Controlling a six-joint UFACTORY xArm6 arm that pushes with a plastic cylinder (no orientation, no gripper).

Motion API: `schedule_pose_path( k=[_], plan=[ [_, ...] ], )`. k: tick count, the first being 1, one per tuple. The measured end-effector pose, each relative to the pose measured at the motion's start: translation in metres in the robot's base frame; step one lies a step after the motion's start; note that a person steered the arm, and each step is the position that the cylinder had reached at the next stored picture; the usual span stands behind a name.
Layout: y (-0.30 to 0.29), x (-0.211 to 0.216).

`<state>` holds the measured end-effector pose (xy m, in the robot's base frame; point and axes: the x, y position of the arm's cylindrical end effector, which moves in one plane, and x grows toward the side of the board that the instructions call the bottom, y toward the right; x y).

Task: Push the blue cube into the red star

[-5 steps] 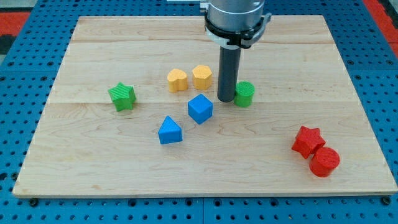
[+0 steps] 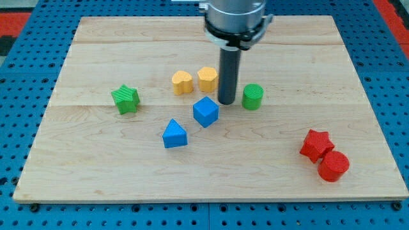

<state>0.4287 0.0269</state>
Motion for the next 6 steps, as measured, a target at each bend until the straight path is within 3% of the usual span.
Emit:
schedule_pose_path(
  k=[2, 4, 6],
  plan=[
    [-0.002, -0.001],
    [-0.014, -0.036],
    [-0.038, -0.019]
  ],
)
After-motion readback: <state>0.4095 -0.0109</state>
